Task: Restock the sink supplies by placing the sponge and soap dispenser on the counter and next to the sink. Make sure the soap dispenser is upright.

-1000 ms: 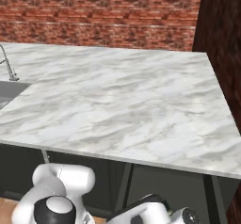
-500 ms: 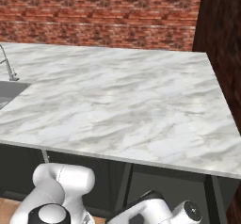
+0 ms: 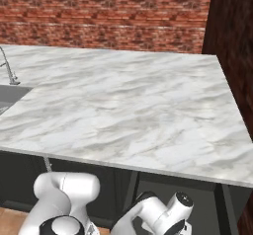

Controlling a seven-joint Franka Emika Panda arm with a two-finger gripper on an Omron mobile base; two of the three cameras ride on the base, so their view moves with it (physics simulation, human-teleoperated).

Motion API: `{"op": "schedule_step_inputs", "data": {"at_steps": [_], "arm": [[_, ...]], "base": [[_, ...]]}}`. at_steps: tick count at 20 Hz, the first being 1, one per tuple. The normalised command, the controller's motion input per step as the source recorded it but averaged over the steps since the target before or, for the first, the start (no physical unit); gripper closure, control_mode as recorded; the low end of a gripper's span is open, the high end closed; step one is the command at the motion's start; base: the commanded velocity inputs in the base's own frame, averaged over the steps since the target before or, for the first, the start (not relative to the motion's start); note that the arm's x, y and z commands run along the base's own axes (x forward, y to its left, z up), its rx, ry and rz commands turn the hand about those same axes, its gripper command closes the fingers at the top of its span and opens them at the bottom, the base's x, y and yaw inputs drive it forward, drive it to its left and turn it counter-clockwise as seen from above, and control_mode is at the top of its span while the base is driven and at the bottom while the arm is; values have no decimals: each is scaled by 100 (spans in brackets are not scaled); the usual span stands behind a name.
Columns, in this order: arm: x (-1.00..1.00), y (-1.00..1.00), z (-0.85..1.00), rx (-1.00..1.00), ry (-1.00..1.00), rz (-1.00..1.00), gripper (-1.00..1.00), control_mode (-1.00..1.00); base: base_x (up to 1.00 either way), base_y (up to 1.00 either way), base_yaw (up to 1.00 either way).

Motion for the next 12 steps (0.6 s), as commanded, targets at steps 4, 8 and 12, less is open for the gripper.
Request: {"op": "schedule_step_inputs", "data": {"at_steps": [4,8,12], "arm": [[18,0,-41,0,2,3,-100,-100],[10,-7,-22,0,0,5,-100,-100],[6,-2,-23,0,0,5,-100,-100]], "base": [[0,0,0],[0,0,0],[0,0,0]]}}
